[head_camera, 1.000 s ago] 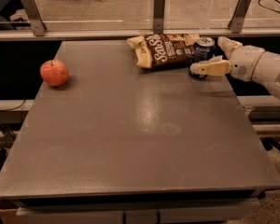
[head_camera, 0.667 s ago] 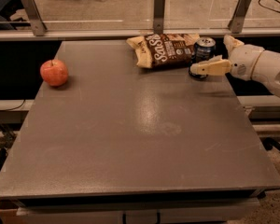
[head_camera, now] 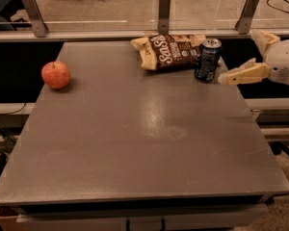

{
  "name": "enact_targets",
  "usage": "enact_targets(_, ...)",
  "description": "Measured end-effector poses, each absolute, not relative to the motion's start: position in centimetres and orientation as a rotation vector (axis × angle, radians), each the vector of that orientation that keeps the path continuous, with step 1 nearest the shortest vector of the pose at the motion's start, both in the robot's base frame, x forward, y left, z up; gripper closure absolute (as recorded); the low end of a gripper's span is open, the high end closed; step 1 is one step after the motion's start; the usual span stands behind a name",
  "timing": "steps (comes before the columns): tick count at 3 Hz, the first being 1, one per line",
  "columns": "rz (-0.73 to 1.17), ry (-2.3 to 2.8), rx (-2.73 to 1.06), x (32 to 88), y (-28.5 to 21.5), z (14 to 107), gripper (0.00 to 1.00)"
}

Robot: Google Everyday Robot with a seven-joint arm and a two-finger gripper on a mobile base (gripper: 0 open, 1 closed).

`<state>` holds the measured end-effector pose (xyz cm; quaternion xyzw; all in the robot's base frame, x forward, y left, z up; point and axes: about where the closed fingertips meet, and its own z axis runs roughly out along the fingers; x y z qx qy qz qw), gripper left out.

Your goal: Move pepsi can near brown chip bag

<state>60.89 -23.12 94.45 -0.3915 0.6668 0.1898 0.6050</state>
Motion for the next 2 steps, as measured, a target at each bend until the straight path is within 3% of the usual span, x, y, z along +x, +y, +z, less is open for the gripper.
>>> enact_targets(1,0.347,1.519,-1.053,54.7,-23.9,99.9,0.0)
enact_targets(2,0.372,1.505,-1.095,53.6,-22.7,100.4,0.0)
